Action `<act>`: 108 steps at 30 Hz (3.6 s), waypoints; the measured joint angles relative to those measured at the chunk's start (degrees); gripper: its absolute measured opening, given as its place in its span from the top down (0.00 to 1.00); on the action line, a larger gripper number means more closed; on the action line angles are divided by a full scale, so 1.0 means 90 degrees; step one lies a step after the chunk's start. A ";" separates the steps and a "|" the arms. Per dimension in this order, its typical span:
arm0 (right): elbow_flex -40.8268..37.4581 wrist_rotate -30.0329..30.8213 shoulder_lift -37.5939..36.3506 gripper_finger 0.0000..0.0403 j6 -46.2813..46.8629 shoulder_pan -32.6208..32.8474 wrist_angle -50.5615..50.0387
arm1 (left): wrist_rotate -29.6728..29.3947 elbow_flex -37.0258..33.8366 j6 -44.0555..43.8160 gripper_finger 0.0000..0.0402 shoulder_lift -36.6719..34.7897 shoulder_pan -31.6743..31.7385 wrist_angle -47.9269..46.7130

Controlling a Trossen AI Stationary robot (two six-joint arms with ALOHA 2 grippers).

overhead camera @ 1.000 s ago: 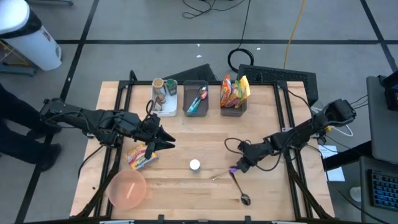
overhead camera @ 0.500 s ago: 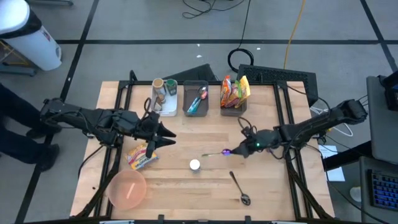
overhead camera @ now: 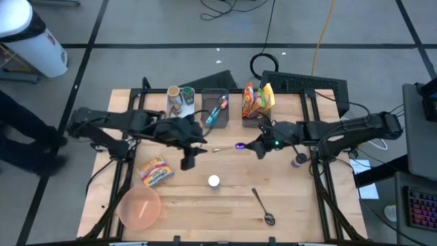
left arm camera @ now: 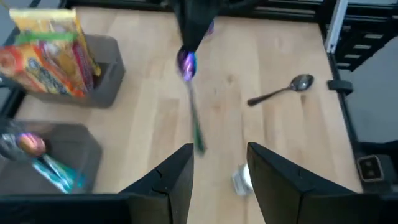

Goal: Pick & Place Food Item
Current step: Put the violet spoon into the left black bin

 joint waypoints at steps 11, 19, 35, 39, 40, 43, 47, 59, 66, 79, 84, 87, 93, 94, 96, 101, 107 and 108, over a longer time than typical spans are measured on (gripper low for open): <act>0.0659 -0.0167 0.0589 1.00 -0.0344 -0.0467 -0.0307 | -0.0799 0.2100 0.0630 0.61 0.1736 0.0065 -0.1373; 0.0674 -0.0177 0.0768 1.00 -0.0345 -0.0482 0.0543 | -0.1225 0.2535 0.0921 0.61 0.2310 0.0081 -0.2064; 0.0674 -0.0162 0.0773 1.00 -0.0369 -0.0488 0.0766 | -0.1650 0.2530 0.0991 0.61 0.2410 0.0324 -0.2687; 0.0674 -0.0180 0.0769 1.00 -0.0370 -0.0533 0.1041 | -0.1651 0.2530 0.1021 0.61 0.2410 0.0377 -0.2696; 0.0674 -0.0183 0.0768 1.00 -0.0373 -0.0558 0.1054 | -0.1651 0.2530 0.1025 0.61 0.2410 0.0389 -0.2703; 0.0674 -0.0184 0.0771 1.00 -0.0394 -0.0599 0.1032 | -0.1651 0.2528 0.1038 0.61 0.2410 0.0392 -0.2705; 0.0674 -0.0186 0.0768 1.00 -0.0418 -0.0602 0.1015 | -0.1651 0.2528 0.1042 0.61 0.2410 0.0392 -0.2705; 0.0674 -0.0181 0.0768 1.00 -0.0418 -0.0600 0.0994 | -0.1632 0.2528 0.1032 0.78 0.2410 0.0483 -0.2705; 0.0674 -0.0170 0.0768 1.00 -0.0441 -0.0602 0.1003 | -0.1453 0.2525 0.1090 0.94 0.2410 0.0488 -0.2705; 0.0672 -0.0192 0.0771 1.00 -0.0462 -0.0600 0.0972 | -0.1326 0.2525 0.1088 0.99 0.2410 0.0521 -0.2732; 0.0672 -0.0365 0.0771 1.00 -0.0493 -0.0600 0.1123 | -0.1321 0.2525 0.1082 0.99 0.2410 0.0521 -0.2759; 0.0672 -0.0477 0.0771 0.98 -0.0633 -0.0597 0.1436 | -0.1316 0.2525 0.1042 0.99 0.2410 0.0521 -0.2753; 0.0672 -0.0490 0.0768 0.84 -0.0677 -0.0708 0.1729 | -0.1265 0.2523 0.0943 1.00 0.2410 0.0521 -0.2758; 0.0672 -0.0493 0.0768 0.81 -0.0680 -0.0732 0.1739 | -0.1265 0.2523 0.0907 1.00 0.2410 0.0528 -0.2763; 0.0672 -0.0492 0.0768 0.75 -0.0719 -0.0787 0.1739 | -0.1265 0.2523 0.0812 0.99 0.2410 0.0544 -0.2786; 0.0672 -0.0266 0.0766 0.62 -0.1138 -0.0903 0.1809 | -0.1079 0.2523 0.0353 1.00 0.2410 0.0785 -0.3077; 0.0672 0.0374 0.0732 0.57 -0.1508 -0.0901 0.1817 | -0.0572 0.2523 0.0058 1.00 0.2403 0.1463 -0.2882; 0.0672 0.0371 0.0732 0.56 -0.1531 -0.0898 0.1812 | -0.0458 0.2523 0.0066 1.00 0.2401 0.1600 -0.2760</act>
